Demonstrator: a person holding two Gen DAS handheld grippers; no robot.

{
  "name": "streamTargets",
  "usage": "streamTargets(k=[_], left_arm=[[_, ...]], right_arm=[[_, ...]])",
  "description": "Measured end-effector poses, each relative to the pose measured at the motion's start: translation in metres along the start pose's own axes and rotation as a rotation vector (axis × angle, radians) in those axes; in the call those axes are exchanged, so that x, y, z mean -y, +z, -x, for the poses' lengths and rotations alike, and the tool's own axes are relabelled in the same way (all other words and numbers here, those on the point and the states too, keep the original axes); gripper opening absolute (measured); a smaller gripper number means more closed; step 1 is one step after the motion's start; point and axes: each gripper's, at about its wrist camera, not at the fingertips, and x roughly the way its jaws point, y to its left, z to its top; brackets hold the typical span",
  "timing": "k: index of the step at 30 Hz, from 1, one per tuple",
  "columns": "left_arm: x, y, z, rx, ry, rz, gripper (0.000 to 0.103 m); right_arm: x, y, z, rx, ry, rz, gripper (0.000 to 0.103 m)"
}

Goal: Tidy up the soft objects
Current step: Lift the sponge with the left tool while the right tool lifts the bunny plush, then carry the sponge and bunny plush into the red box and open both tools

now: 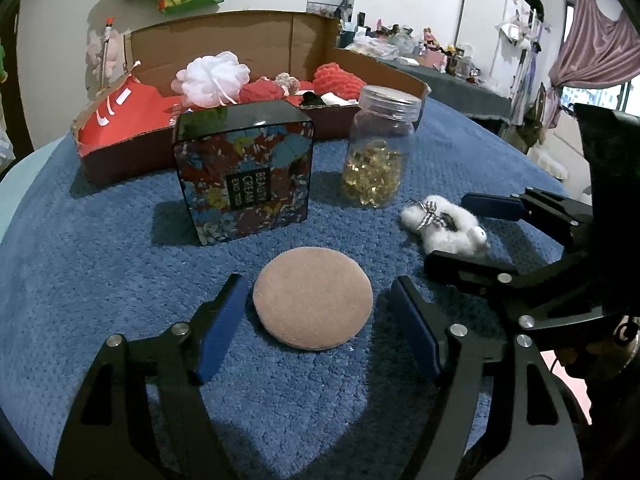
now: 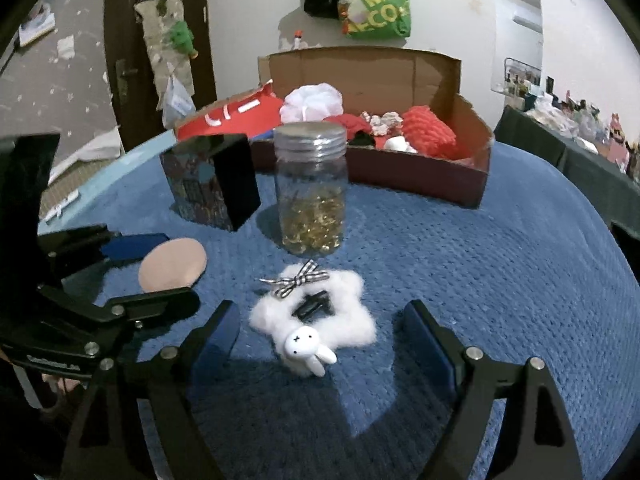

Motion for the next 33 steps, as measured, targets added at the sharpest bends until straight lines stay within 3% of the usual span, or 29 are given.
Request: streamTargets(k=[3, 7, 20, 33], left_arm=[[0.0, -0.001, 0.0, 0.012, -0.002, 0.007, 0.073], [0.002, -0.004, 0.001, 0.03, 0.029, 0.005, 0.054], [-0.002, 0.001, 0.015, 0.069, 0.012, 0.035, 0.052], [-0.011, 0.035, 0.049, 0.164, 0.018, 0.03, 0.052]], right_arm=[[0.0, -0.001, -0.004, -0.002, -0.003, 0.011, 0.08], [-0.001, -0.003, -0.003, 0.009, 0.002, 0.026, 0.06], [-0.007, -0.002, 0.017, 0.069, 0.023, 0.021, 0.059], [-0.01, 0.038, 0.039, 0.15, 0.041, 0.033, 0.059]])
